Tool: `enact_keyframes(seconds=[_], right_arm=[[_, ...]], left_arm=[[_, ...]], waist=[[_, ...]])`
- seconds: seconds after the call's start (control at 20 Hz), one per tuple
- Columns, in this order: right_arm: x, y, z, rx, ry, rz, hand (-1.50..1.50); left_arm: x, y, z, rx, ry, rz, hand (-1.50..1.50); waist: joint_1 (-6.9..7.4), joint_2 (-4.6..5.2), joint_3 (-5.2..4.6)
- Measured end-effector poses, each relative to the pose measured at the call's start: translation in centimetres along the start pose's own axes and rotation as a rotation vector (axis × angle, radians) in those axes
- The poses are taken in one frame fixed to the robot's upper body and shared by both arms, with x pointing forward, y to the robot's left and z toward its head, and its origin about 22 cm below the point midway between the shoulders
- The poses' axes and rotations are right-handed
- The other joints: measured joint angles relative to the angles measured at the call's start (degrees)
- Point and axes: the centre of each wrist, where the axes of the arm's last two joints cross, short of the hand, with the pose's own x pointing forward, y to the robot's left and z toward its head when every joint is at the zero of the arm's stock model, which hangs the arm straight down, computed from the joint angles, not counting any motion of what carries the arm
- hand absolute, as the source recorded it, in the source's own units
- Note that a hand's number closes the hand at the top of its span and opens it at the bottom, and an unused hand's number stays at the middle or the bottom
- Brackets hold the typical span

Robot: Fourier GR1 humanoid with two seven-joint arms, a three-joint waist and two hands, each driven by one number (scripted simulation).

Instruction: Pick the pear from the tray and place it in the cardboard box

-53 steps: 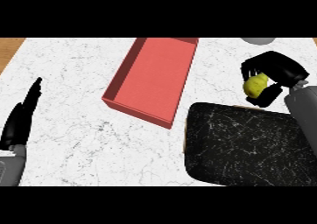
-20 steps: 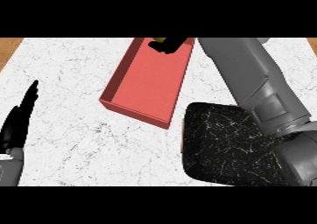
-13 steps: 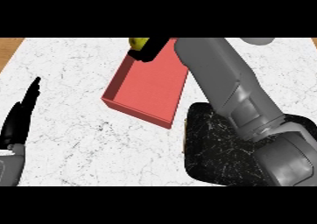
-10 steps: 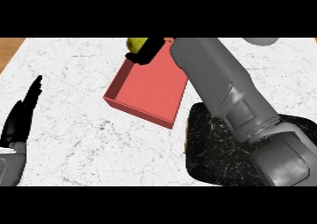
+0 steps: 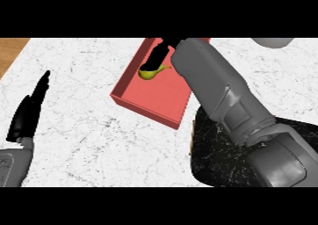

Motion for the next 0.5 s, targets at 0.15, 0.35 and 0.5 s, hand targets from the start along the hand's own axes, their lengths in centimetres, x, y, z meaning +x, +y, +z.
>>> enact_keyframes(seconds=[0.15, 0.35, 0.5], right_arm=[[-0.60, 0.35, 0.20, -0.001, -0.013, -0.037, -1.50], [-0.97, 0.43, 0.34, -0.065, -0.064, -0.097, -1.50], [-0.87, 0.15, 0.32, -0.128, -0.110, -0.168, -1.50]], left_arm=[[-0.09, -0.28, -0.04, 0.001, 0.003, 0.002, 0.00], [-0.02, -0.14, -0.22, -0.006, 0.000, 0.002, 0.00], [-0.15, 0.02, -0.31, 0.000, 0.006, -0.001, 0.00]], waist=[[-0.13, 0.10, 0.02], [0.32, 0.14, 0.04], [-0.13, 0.08, 0.07]])
